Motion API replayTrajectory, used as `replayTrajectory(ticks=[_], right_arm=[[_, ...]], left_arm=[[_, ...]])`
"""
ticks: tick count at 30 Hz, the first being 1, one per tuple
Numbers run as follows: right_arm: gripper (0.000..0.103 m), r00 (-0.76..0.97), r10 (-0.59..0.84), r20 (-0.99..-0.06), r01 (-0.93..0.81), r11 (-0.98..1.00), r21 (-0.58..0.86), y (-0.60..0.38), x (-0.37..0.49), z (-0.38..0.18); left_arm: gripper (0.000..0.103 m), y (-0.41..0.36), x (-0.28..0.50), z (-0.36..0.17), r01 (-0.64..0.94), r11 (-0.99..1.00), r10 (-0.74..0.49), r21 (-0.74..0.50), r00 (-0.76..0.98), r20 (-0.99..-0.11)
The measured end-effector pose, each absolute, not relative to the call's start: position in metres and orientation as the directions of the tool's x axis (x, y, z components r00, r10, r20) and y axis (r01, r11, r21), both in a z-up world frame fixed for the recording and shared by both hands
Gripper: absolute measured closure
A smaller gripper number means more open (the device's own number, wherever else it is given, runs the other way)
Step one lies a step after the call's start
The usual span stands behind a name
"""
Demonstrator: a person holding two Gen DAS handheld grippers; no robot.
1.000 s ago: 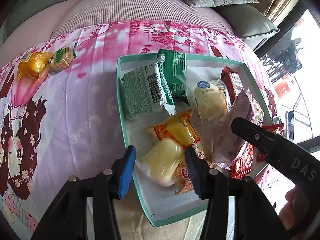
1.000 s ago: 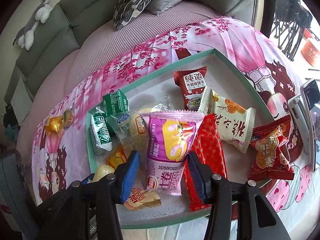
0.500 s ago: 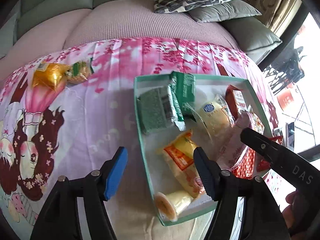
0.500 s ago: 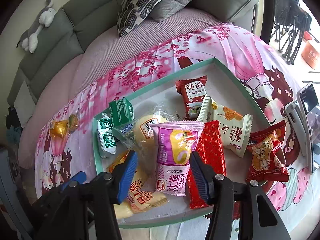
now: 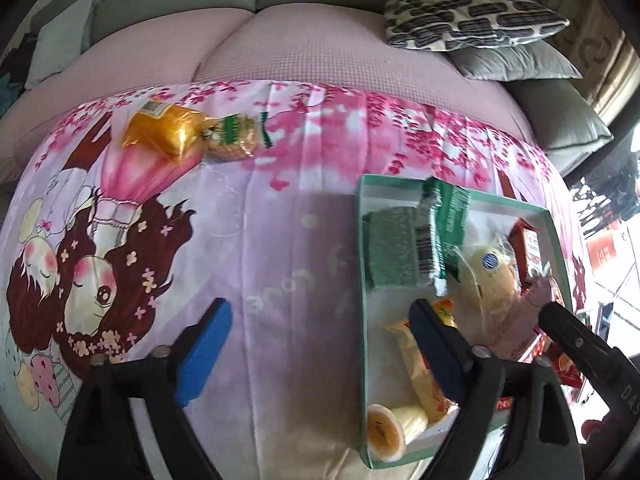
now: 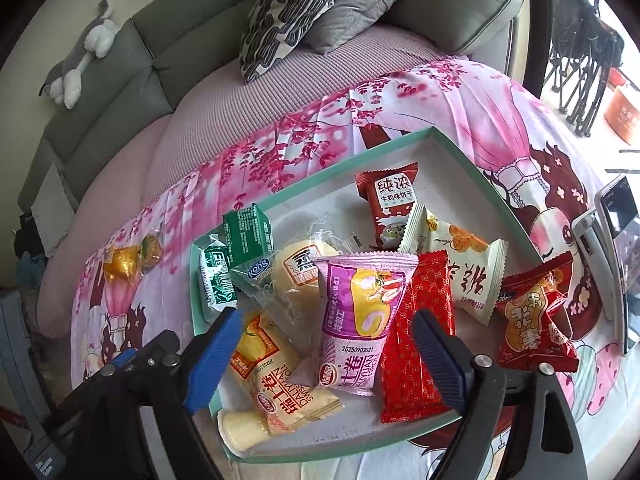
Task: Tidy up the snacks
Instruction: 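Move both tools back over the yellow bag and green biscuit pack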
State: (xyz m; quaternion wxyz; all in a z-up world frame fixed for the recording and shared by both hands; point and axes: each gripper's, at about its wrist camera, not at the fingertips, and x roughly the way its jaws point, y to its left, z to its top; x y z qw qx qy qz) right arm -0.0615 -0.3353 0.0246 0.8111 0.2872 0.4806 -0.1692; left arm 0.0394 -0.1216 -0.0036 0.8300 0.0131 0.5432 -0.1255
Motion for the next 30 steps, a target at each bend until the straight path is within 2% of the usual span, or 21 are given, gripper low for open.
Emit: replayTrajectory(ticks=[5,9,19,30], right_arm=[[0.002,0.484,0.0,-0.875,0.543,0.784,0.3,-0.335,-0.061,0.024],[0.0,0.491,-0.001,-0.871,0.534,0.79,0.3,-0.334,-0.061,0.025],[0.0,0.533,-0.038,-0.845,0.456,0.854,0.25,-0.312,-0.055,0.043],[0.0,0.541,-0.039,-0.84,0.374,0.906,0.199,-0.276,-0.039,0.047]], left_arm=[[0.008,-0.111,0.043,-0.003,0.169,0.982,-0.151,-0.089,0.407,-0.901],[0.007,-0.103,0.047,-0.003,0.133,0.988,-0.128,-0.079,0.417,-0.9],[0.007,-0.083,0.057,0.004,0.094,0.993,-0.106,-0.072,0.438,-0.893],[0.007,-0.052,0.07,0.01,0.053,0.999,-0.029,-0.005,0.462,-0.887]])
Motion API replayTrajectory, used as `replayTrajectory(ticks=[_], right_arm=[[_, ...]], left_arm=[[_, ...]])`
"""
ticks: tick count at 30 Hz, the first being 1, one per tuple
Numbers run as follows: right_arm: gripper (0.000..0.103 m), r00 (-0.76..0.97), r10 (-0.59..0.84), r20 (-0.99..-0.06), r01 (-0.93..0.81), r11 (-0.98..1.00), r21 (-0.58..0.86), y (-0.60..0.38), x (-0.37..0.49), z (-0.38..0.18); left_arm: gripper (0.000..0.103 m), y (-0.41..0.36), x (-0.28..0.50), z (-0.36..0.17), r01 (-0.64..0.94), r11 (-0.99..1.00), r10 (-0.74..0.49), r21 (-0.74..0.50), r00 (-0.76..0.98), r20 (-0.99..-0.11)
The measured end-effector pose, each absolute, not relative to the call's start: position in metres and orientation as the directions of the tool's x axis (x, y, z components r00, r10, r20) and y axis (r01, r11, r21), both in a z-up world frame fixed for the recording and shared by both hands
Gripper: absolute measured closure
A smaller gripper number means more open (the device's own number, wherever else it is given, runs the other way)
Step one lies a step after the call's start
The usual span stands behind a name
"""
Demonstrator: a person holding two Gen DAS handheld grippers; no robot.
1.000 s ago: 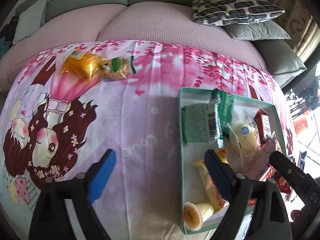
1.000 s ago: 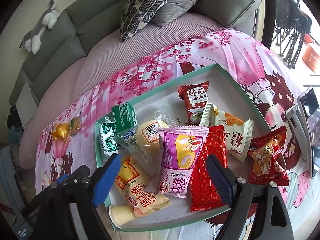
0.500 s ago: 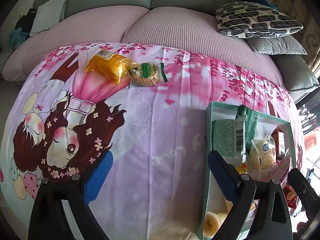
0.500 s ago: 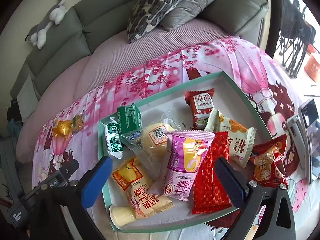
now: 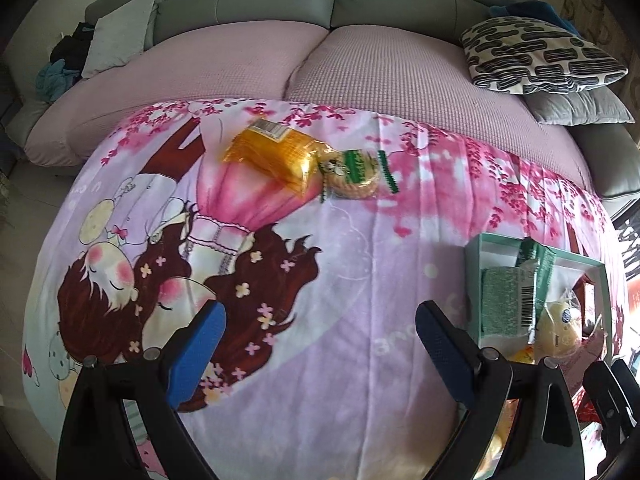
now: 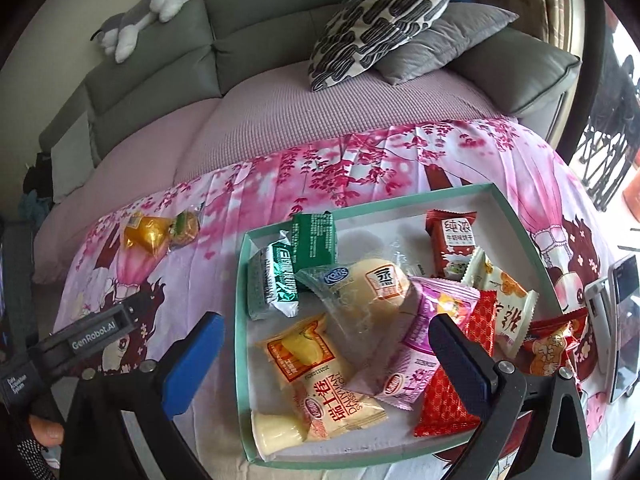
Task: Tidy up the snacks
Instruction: 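Move both tools back over the yellow bag and green biscuit pack, then grasp the green biscuit pack with the right tool while the left tool grasps the yellow barcode bag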
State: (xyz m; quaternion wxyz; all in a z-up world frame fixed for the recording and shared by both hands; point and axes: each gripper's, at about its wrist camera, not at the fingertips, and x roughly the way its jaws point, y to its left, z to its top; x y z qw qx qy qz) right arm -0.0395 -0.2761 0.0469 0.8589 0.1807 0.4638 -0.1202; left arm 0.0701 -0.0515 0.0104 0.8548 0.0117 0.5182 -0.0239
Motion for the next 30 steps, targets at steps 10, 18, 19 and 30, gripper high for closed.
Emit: replayTrajectory(ticks=[10,18,19,30], right_arm=[[0.0,0.544,-0.013,-0.839,0.324,0.925,0.196,-0.253,-0.001,0.048],[0.001,0.541,0.099,-0.835,0.235,0.936,0.263,-0.228,0.07,0.045],[0.002,0.535,0.111,-0.838,0.219,0.939,0.264,-0.223,0.082,0.042],[0.005,0.438,0.126,-0.89,0.115,0.974,0.194,-0.171,0.177,-0.018]], left_arm=[[0.007,-0.016,0.101,0.004,-0.009,0.999,-0.035,-0.043,0.421,-0.906],[0.007,0.002,0.17,0.007,-0.012,0.999,-0.028,-0.035,0.398,-0.917],[0.007,0.002,0.178,0.005,-0.012,0.999,-0.025,-0.032,0.385,-0.922],[0.007,0.0,0.242,-0.006,-0.014,0.995,-0.085,-0.095,0.323,-0.943]])
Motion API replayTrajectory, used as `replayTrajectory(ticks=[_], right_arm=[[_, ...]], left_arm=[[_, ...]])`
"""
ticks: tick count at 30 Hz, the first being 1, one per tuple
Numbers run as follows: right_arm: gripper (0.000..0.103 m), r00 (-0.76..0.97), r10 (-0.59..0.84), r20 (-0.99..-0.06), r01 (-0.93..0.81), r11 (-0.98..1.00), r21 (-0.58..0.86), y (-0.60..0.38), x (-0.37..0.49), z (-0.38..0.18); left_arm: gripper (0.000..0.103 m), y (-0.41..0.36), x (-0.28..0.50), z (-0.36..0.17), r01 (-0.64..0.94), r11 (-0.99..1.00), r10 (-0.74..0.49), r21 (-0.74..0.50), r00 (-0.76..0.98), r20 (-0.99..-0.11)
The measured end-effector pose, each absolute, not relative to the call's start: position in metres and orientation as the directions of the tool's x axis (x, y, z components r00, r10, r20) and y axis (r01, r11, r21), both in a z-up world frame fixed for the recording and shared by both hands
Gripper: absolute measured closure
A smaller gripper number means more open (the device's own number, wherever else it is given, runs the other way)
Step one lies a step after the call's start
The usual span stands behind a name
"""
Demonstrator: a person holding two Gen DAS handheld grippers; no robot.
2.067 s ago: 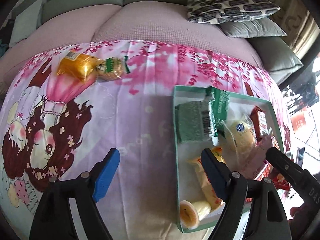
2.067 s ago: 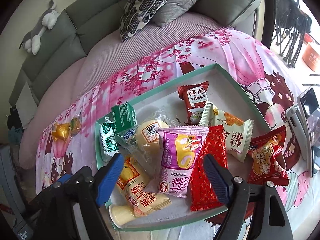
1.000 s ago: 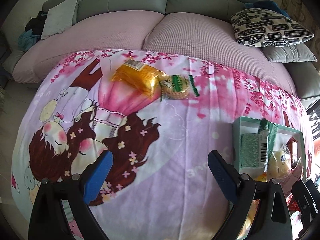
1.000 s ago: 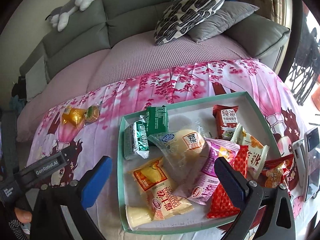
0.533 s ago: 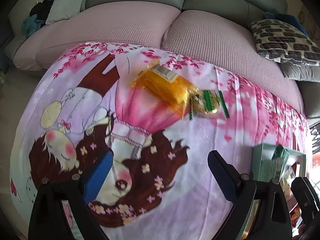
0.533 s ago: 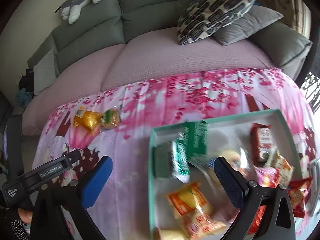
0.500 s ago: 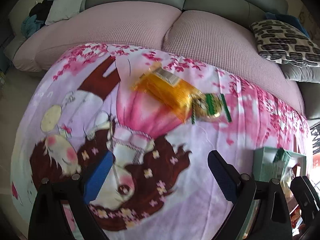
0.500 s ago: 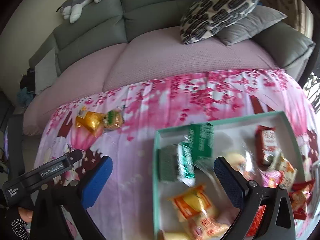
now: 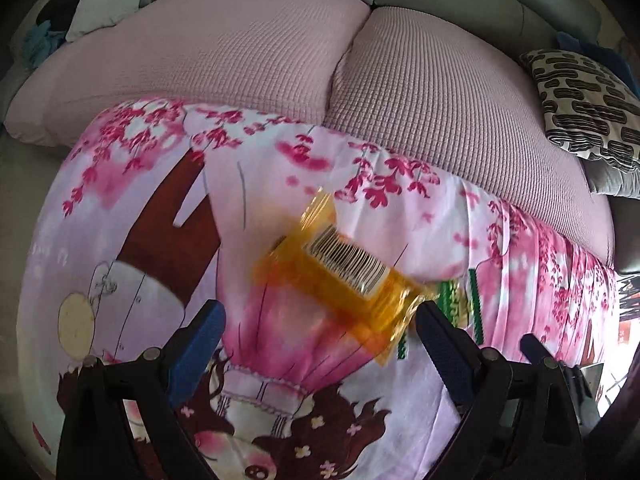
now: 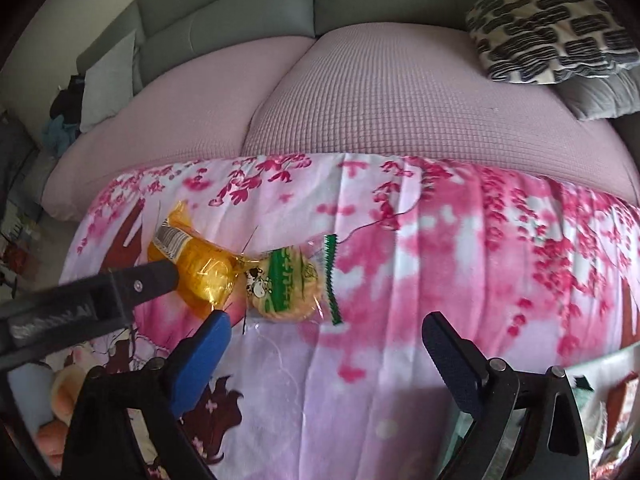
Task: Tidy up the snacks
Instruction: 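Grasp the green biscuit pack with the right tool while the left tool grasps the yellow barcode bag, then lift both held packs and carry them over the tray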
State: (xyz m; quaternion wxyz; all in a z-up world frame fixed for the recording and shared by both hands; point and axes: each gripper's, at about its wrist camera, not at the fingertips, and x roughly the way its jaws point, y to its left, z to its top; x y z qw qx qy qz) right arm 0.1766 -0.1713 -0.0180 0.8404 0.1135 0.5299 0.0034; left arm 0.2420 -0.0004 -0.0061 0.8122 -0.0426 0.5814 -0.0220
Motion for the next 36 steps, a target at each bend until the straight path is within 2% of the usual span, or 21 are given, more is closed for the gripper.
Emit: replayTrajectory(ticks=[12,16,18,20,23,31,36], right_arm=[[0.007,0.413,0.063,-0.908,0.065,0.993,0.099,-0.148,0.214,-0.05],[0.018,0.401,0.06,-0.914,0.076,0.992,0.099,-0.152,0.218,-0.056],[0.024,0.409,0.061,-0.91,0.082,0.991,0.104,-0.156,0.216,-0.055],[0.034,0.41,0.068,-0.909,0.09,0.989,0.115,-0.159,0.215,-0.054],[0.043,0.408,0.068,-0.91,0.098,0.988,0.117,-0.161,0.216,-0.053],[0.048,0.393,0.062,-0.917,0.126,0.985,0.121,-0.164,0.208,-0.049],[0.048,0.377,0.058,-0.924,0.14,0.983,0.119,-0.168,0.196,-0.045]], left_arm=[[0.007,-0.017,0.283,-0.042,0.023,0.999,-0.036,-0.032,0.238,-0.971],[0.008,-0.017,0.286,-0.049,0.02,0.999,-0.031,-0.027,0.233,-0.972],[0.013,-0.016,0.286,-0.05,0.022,0.999,-0.033,-0.028,0.237,-0.971],[0.022,-0.014,0.284,-0.051,0.024,1.0,-0.025,-0.02,0.24,-0.97],[0.027,-0.015,0.282,-0.051,0.031,0.999,-0.027,-0.02,0.245,-0.969],[0.049,-0.024,0.256,-0.048,0.052,0.998,-0.045,-0.032,0.264,-0.963],[0.052,-0.027,0.238,-0.046,0.048,0.997,-0.072,-0.061,0.264,-0.962]])
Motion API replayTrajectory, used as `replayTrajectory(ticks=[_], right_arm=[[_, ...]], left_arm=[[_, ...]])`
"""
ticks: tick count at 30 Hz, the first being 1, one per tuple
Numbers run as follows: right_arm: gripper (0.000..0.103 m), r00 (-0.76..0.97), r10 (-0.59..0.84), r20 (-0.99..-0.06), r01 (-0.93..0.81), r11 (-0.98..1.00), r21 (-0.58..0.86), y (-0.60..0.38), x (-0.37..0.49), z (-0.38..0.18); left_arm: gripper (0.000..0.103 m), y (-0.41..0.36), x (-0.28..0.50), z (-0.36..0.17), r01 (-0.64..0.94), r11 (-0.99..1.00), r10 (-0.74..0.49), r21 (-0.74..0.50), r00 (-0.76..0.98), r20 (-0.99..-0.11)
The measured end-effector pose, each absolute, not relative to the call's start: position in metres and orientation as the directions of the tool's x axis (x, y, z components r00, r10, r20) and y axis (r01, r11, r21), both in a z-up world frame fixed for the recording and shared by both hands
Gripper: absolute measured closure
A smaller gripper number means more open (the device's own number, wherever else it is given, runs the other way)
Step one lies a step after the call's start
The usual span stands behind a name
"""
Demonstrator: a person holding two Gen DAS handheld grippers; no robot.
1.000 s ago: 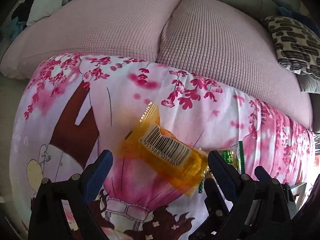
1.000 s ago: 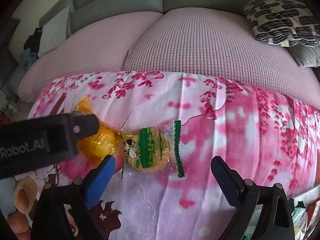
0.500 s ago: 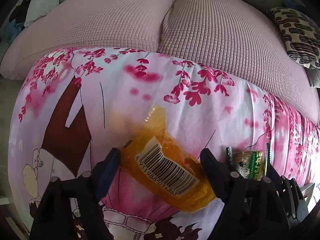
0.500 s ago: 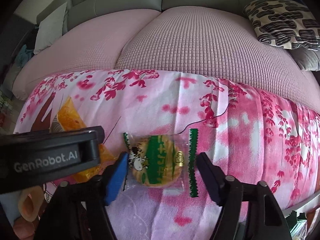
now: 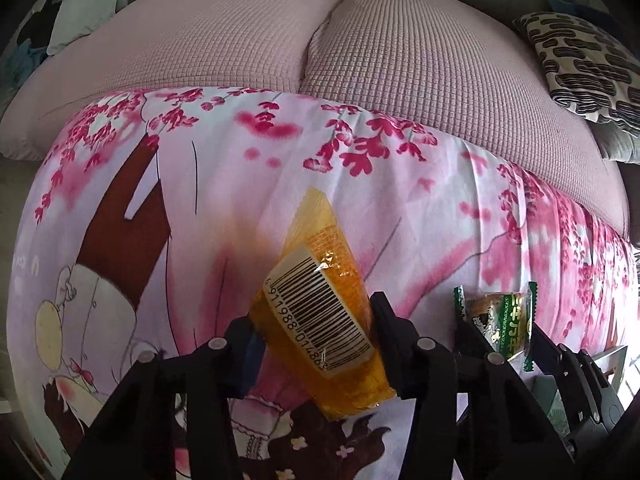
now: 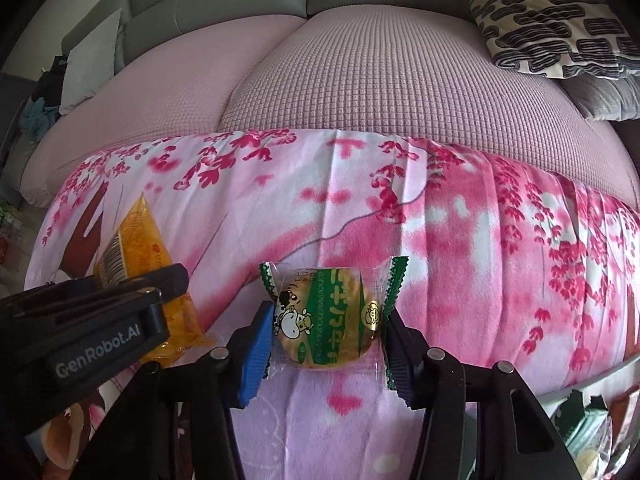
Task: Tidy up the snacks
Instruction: 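Lift both held packs and carry them over the tray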
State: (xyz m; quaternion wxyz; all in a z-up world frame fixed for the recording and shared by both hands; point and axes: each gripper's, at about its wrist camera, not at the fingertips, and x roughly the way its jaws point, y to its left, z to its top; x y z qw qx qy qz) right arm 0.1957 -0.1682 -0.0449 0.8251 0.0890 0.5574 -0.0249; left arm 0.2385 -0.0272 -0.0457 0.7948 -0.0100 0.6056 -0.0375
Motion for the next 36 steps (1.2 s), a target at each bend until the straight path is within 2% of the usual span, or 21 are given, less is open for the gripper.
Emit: replayTrajectory(ticks=[17,36], right_arm=[[0.048,0.385,0.072,-0.92,0.195,0.968,0.158,-0.178,0.112,-0.009],[0.048,0.44,0.022,-0.898,0.304,0.937,0.172,-0.209,0.0,0.026]], left_arm=[[0.054,-0.006,0.148,-0.003,-0.029,0.984,-0.154,-0.177,0.367,-0.917],[0.054,-0.041,0.072,0.03,0.07,0.977,-0.211,-0.202,0.448,-0.869]])
